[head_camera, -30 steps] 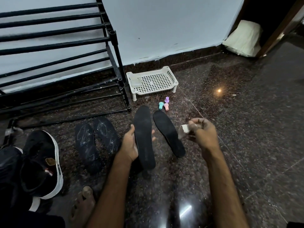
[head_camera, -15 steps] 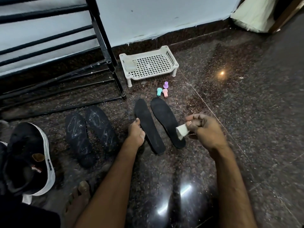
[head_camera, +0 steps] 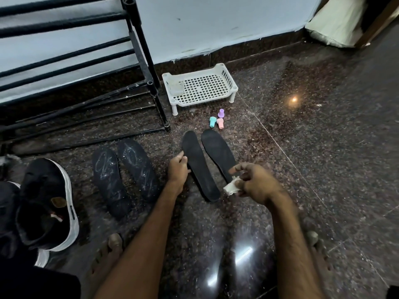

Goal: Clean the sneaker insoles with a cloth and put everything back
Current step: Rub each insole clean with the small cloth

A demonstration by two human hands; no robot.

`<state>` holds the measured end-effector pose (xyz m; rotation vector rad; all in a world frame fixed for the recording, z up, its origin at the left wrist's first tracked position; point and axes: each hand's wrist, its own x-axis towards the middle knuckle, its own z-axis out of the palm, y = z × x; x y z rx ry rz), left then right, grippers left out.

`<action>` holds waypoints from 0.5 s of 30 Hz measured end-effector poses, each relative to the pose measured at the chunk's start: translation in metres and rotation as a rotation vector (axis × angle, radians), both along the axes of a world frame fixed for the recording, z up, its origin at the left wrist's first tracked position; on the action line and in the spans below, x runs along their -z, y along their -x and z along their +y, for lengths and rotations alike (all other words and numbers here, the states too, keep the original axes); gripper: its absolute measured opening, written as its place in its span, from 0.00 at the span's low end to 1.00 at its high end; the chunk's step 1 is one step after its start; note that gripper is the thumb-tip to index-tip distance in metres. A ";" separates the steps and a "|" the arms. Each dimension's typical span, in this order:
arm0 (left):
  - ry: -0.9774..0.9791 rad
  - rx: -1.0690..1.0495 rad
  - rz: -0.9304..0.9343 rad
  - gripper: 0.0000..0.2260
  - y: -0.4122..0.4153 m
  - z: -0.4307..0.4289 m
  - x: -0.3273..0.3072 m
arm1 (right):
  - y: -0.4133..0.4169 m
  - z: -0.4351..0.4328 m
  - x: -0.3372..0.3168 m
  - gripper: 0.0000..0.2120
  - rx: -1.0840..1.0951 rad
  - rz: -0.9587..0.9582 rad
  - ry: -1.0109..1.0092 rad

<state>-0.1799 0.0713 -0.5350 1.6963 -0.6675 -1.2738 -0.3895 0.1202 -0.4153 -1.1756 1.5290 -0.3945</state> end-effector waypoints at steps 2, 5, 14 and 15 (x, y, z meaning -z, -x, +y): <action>0.012 -0.058 -0.063 0.17 -0.008 0.007 0.004 | -0.002 -0.001 0.002 0.13 -0.015 0.032 0.013; 0.013 -0.149 -0.159 0.14 -0.018 0.021 0.004 | -0.008 -0.003 0.002 0.15 -0.049 0.081 0.050; -0.275 0.192 0.205 0.18 -0.012 0.095 -0.054 | -0.046 0.001 -0.007 0.13 -0.146 -0.162 0.133; -0.324 0.293 0.330 0.26 -0.013 0.101 -0.062 | -0.052 0.004 -0.009 0.13 -0.154 -0.226 0.144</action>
